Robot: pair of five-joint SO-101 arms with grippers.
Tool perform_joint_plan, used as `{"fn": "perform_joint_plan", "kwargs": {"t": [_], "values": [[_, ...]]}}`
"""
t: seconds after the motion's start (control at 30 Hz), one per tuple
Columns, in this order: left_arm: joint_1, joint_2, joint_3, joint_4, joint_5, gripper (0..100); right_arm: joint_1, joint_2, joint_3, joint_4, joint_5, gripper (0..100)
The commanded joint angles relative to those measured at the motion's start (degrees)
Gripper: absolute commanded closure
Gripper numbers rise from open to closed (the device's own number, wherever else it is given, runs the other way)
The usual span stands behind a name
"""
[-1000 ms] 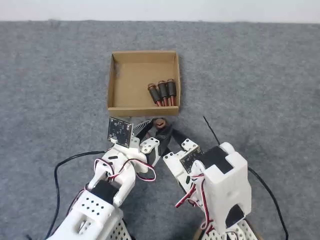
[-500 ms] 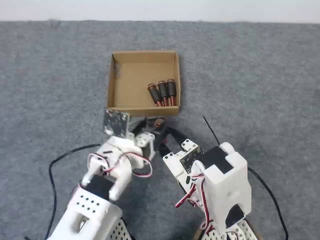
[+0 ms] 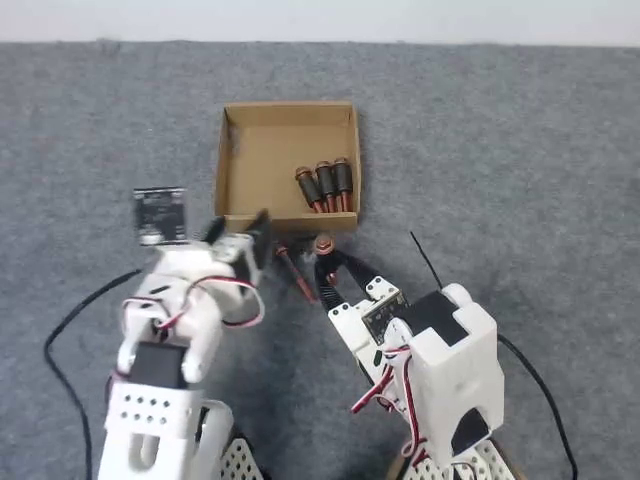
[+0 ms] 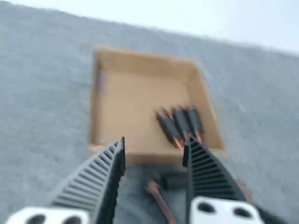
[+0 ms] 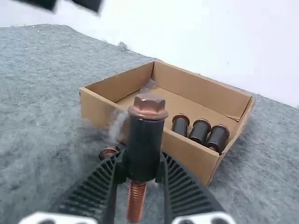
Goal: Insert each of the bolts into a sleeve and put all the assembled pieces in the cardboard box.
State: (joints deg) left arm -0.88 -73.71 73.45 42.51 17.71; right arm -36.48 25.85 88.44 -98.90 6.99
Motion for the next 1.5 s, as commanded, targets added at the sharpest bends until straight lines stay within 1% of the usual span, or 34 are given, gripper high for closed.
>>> {"fn": "perform_joint_plan", "kwargs": {"t": [0.0,0.1,0.27,0.4,0.6,0.8,0.97,1.03,1.13,1.17,1.23,1.3,1.4,1.47], "values": [[-3.8,-5.7,-3.3,0.6,-0.4,81,0.9,-3.6,-0.7,-0.6,0.5,99.1],[-4.7,-11.9,-3.4,5.2,-0.6,81,0.9,-3.6,-0.8,-0.6,0.5,99.1],[-4.7,-23.8,-3.0,13.1,-6.1,81,0.9,-3.6,-0.8,-0.6,0.5,99.1],[-4.8,-31.7,-0.2,15.7,-6.6,81,0.9,-3.6,-0.8,-0.6,0.5,99.1],[-11.5,-30.8,3.1,15.6,-6.5,81,0.9,-3.6,-0.5,-0.6,0.5,99.1],[-15.1,-30.9,12.7,15.6,-6.3,81,0.9,-3.6,-0.7,-0.6,0.6,99.1],[-18.4,-30.9,18.7,11.1,-6.2,81,0.9,-3.6,-0.9,-0.6,0.7,99.1],[-18.7,-30.9,21.1,9.1,-6.2,86,0.9,-3.6,-0.9,-0.6,0.7,99.1],[-18.8,-30.9,23.2,6.6,-6.2,98,0.9,-3.6,-0.9,-0.6,0.7,99.1],[-18.9,-30.9,23.1,6.6,-6.2,100,0.9,-3.6,-0.9,-0.6,0.7,99.1],[-18.8,-30.9,23.1,6.6,-6.2,98,0.9,-3.6,-0.9,-0.6,0.7,99.1],[-18.6,-30.9,23.1,7.4,-6.2,99,0.9,-3.9,-0.9,-0.6,0.8,99.1],[-18.5,-30.9,23.1,14.0,-6.2,99,0.9,-4.1,-1.8,-1.0,0.8,99.1],[-18.5,-30.9,23.1,14.3,-6.2,99,0.9,-4.1,-3.8,-0.7,0.8,99.1]]}}
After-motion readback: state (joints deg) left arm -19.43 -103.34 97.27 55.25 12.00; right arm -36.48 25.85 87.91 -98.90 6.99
